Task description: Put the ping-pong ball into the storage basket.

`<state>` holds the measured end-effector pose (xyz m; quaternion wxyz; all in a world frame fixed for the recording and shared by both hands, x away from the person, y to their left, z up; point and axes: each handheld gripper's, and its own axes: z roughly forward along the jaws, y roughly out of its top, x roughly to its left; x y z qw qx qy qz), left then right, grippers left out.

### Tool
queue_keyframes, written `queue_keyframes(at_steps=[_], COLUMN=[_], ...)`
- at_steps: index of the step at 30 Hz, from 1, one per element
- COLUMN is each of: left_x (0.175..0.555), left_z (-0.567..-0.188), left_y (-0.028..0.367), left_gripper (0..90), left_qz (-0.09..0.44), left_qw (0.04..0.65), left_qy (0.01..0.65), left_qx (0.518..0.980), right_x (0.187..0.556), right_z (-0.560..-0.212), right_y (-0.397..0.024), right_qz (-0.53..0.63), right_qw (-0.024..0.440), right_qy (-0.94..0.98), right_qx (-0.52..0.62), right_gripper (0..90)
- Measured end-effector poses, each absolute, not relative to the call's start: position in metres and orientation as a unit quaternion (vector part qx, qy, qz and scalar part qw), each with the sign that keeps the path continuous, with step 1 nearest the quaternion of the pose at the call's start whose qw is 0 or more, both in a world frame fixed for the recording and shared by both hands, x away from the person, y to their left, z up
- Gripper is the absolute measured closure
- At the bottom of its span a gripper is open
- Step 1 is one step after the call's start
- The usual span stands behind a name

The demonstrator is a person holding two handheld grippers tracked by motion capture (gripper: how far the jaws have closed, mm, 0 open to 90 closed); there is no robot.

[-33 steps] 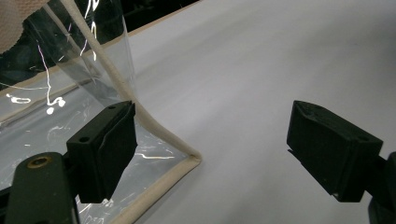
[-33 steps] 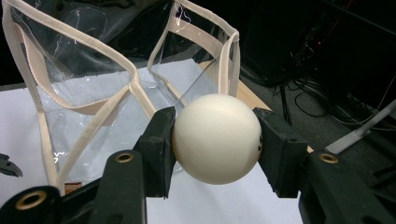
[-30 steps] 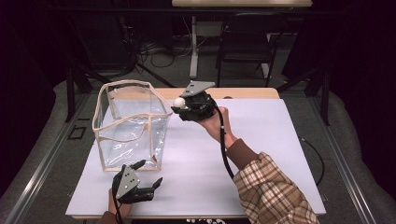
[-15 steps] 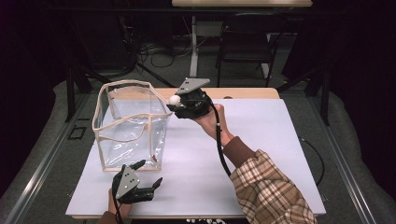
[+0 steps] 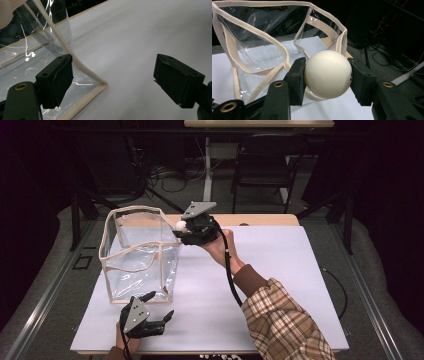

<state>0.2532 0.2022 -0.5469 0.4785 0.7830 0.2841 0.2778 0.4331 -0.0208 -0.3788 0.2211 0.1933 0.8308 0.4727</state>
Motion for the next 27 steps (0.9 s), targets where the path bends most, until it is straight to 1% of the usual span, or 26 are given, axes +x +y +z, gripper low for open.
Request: queue_keyframes(at_steps=[27], left_x=[0.253], left_z=[-0.547], left_y=[0.202], left_gripper=[15.9], left_qz=[0.279], left_qw=[0.478], left_qy=[0.284], left_qx=[0.783], right_x=[0.436], right_z=[-0.376], right_y=[-0.002], right_qz=[0.47], right_qw=[0.219], right_qy=[0.834], right_qx=[0.187], right_gripper=[50.9])
